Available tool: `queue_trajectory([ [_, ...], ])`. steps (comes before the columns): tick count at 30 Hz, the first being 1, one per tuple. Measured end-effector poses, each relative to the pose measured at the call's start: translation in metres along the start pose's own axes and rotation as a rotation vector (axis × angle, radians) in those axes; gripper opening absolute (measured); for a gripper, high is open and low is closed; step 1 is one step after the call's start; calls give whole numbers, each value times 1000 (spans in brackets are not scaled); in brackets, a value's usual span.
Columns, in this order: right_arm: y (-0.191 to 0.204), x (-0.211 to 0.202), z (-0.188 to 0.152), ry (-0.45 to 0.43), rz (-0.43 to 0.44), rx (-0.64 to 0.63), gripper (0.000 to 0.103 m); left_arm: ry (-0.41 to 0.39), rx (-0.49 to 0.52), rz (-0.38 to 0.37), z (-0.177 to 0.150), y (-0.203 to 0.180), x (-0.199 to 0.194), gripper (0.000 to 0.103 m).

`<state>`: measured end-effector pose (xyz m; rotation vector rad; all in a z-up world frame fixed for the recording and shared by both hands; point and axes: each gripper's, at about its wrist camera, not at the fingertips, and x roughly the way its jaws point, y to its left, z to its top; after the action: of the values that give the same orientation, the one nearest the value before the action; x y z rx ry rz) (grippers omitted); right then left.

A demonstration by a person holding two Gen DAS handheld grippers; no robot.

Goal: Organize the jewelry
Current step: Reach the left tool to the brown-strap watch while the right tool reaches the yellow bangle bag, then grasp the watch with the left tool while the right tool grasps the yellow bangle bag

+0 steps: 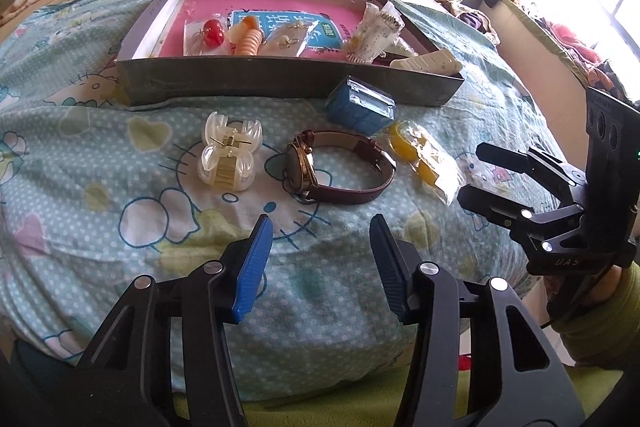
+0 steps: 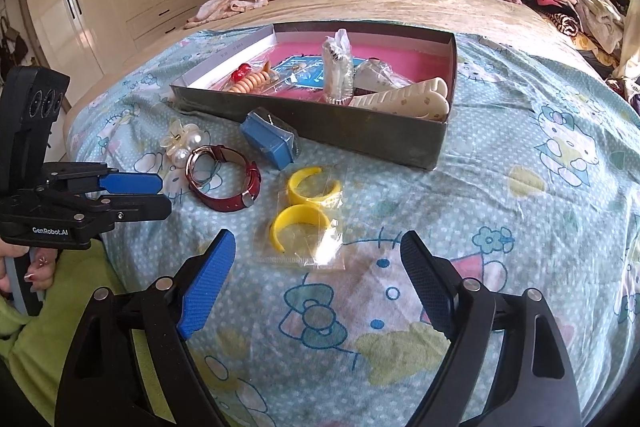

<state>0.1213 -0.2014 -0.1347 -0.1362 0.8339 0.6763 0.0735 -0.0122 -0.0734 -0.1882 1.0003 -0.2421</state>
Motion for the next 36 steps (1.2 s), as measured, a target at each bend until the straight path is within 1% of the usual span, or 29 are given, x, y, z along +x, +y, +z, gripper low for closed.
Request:
queue_trajectory([
  [2,2,7,0,8,1,-1,81,4,-8,-2,1,1,2,42],
  [5,3,20,2,23,-9,-4,76,7,-27,-14,5,3,5,42],
  [7,3,26,3,26,-19,-10,70,10,-39,-26,7,4,7,42],
  [8,3,29,4,23,-25,-19,64,14,-48,-36,8,5,8,42],
  [9,4,32,5,22,-33,-28,55,17,-61,-48,9,6,10,42],
  [11,2,36,7,20,-34,-31,51,21,-81,-66,12,8,13,42],
  [14,-1,41,11,14,-30,-31,49,22,-95,-65,16,9,17,42],
  [19,0,48,12,-3,-39,-68,49,21,-118,-58,24,12,24,42],
  [23,-3,50,14,-17,-23,-58,44,21,-116,-43,30,13,31,42],
  [24,-5,48,14,-20,-16,-50,43,23,-112,-40,30,13,33,41],
  [26,-8,45,14,-18,-2,-32,43,23,-89,-9,32,10,36,26],
  [27,-10,42,14,-19,5,-24,43,21,-79,3,32,9,36,24],
  [29,-12,36,14,-24,8,-10,43,16,-63,14,31,8,38,14],
  [31,-15,29,13,-31,14,11,43,10,-51,20,30,6,37,9],
  [32,-16,25,12,-35,18,23,43,8,-49,17,29,6,37,6],
  [36,-16,10,11,-55,16,27,43,-20,-22,16,25,0,26,6],
])
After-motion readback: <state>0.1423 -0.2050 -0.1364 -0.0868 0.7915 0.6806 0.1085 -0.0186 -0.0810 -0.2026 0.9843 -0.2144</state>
